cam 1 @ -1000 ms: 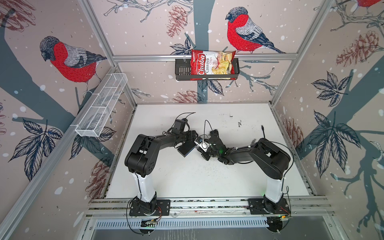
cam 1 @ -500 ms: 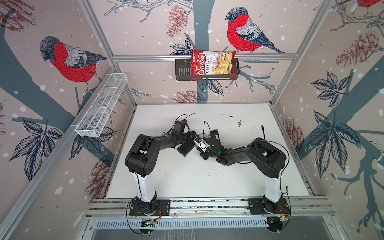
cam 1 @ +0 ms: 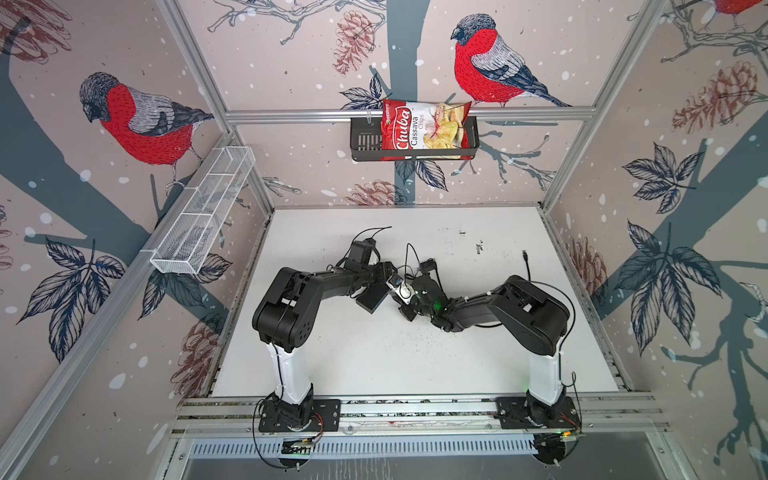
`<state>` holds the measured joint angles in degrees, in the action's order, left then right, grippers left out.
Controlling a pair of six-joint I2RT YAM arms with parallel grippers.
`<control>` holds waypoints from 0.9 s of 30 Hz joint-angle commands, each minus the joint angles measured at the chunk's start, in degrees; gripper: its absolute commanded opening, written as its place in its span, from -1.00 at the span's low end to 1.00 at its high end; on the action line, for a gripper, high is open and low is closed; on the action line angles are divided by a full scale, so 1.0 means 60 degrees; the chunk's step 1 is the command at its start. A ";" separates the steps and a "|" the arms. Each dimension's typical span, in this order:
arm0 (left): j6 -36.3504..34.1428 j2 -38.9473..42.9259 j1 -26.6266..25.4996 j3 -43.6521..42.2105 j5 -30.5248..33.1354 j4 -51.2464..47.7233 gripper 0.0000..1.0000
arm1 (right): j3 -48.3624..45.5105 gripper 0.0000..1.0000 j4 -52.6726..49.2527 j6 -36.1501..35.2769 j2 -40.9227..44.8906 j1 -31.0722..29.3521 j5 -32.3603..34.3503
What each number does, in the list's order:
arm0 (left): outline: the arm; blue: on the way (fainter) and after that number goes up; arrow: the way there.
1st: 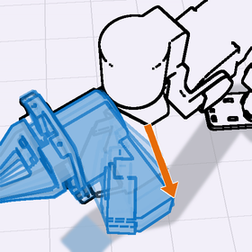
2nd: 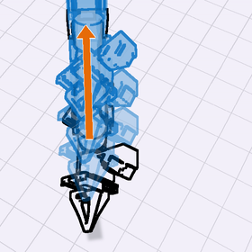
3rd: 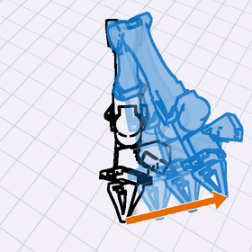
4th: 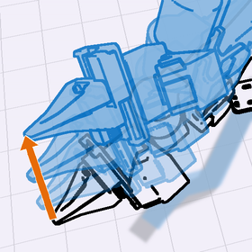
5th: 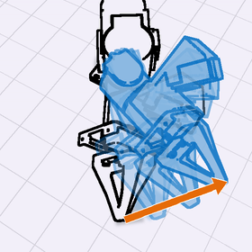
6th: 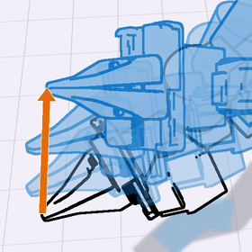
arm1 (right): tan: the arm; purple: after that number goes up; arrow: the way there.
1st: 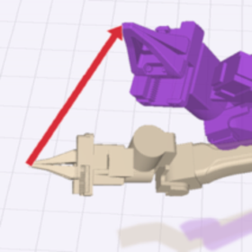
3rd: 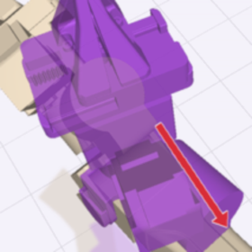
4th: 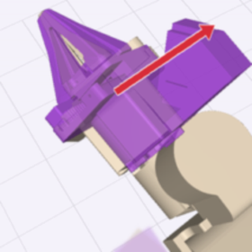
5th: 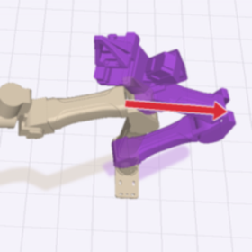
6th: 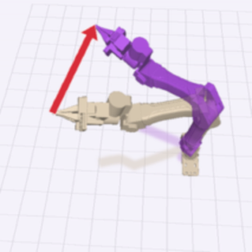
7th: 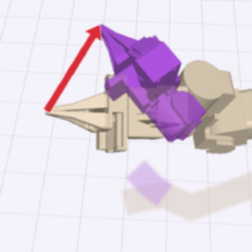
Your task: Insert the plug into the switch port
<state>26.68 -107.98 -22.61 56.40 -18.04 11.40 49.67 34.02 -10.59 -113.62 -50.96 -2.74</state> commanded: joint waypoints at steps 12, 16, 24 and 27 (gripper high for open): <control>0.0051 -0.0192 -0.0084 0.0028 -0.0507 -0.0170 0.55 | 0.0418 -1.00 0.0393 -0.0352 -0.0146 -0.0047 0.0328; 0.0007 -0.0222 -0.0099 0.0037 -0.0549 -0.0186 0.54 | 0.0481 -1.00 0.0250 -0.0573 -0.0153 -0.0044 0.0536; -0.0048 -0.0254 -0.0099 0.0069 -0.0530 -0.0228 0.52 | 0.0684 -1.00 -0.0285 -0.0944 -0.0190 0.0069 0.0417; -0.0059 -0.0266 -0.0099 0.0063 -0.0547 -0.0249 0.52 | 0.0729 -1.00 -0.0339 -0.0953 -0.0188 0.0100 0.0252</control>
<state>25.43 -109.14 -22.61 56.82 -16.64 13.21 53.36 29.69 -15.29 -114.48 -50.50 -0.05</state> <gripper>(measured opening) 0.761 0.125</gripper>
